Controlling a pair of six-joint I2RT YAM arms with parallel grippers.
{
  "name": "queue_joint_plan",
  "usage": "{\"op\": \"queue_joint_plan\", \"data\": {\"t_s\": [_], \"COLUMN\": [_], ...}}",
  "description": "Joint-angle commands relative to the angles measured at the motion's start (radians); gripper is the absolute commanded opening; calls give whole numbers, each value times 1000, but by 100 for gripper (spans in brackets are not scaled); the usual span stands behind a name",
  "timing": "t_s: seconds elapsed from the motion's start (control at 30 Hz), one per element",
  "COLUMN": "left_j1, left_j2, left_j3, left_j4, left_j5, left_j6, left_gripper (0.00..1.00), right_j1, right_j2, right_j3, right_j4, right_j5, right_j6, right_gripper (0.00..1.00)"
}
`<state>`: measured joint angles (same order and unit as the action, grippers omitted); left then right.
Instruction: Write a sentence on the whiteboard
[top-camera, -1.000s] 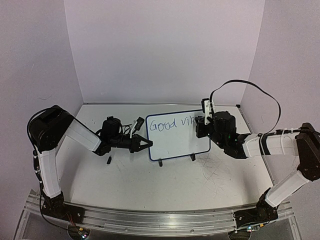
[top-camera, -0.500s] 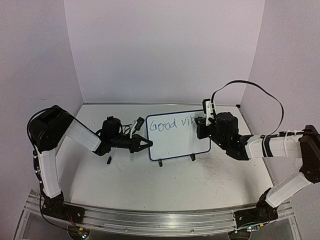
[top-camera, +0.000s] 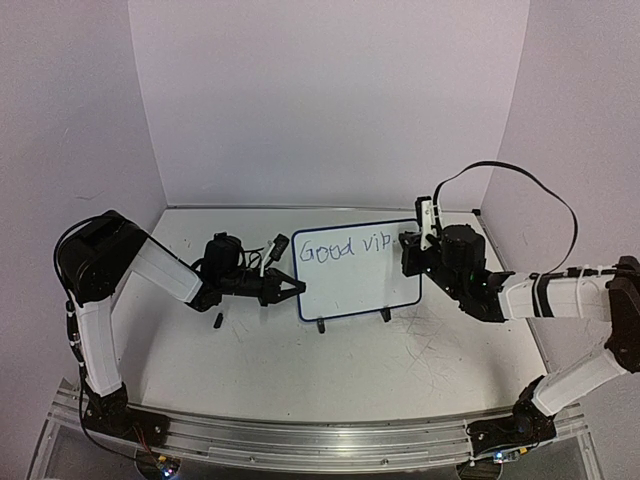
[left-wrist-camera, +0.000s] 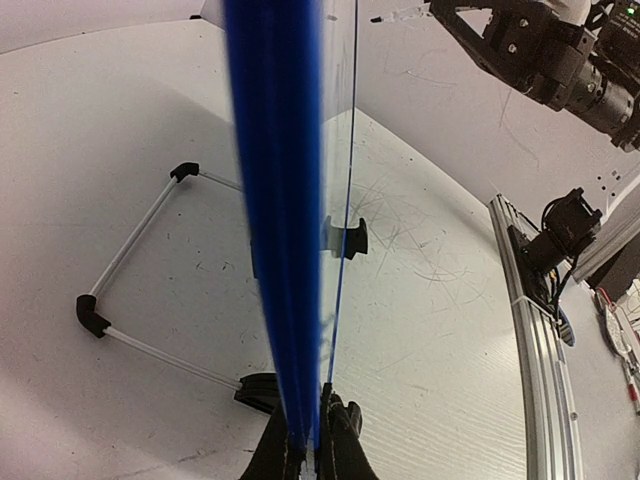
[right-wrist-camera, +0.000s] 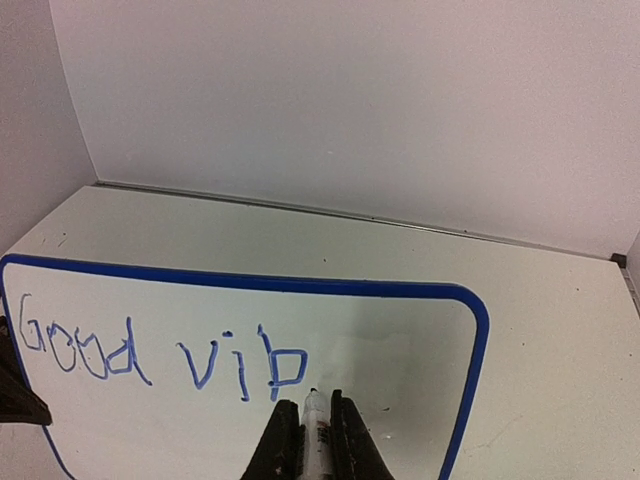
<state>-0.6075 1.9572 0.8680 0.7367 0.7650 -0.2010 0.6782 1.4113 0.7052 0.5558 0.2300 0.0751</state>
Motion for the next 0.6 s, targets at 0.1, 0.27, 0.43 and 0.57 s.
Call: {"op": "queue_joint_plan", "data": {"t_s": [0.1,0.27,0.43,0.57], "left_j1": [12,12,12,12], "left_j2": [-25,-27,-29,-29], "left_j3": [5,5,3,2], "left_j4": [-40,-39,-40,-40], "left_j5": [-107,-108,-110,-109], "left_j6": [54,54,57,57], "left_gripper": [0,0,0,0], "right_j1": [-7,-9,-9,-9], "right_j2": [36,51,62,66], "right_j3": [38,48,52,53], "right_j4": [60,73,78,70], "right_j5": [-1,5,13,41], "right_j6": [-12,-15,-16,-8], "right_gripper": [0,0,0,0]}}
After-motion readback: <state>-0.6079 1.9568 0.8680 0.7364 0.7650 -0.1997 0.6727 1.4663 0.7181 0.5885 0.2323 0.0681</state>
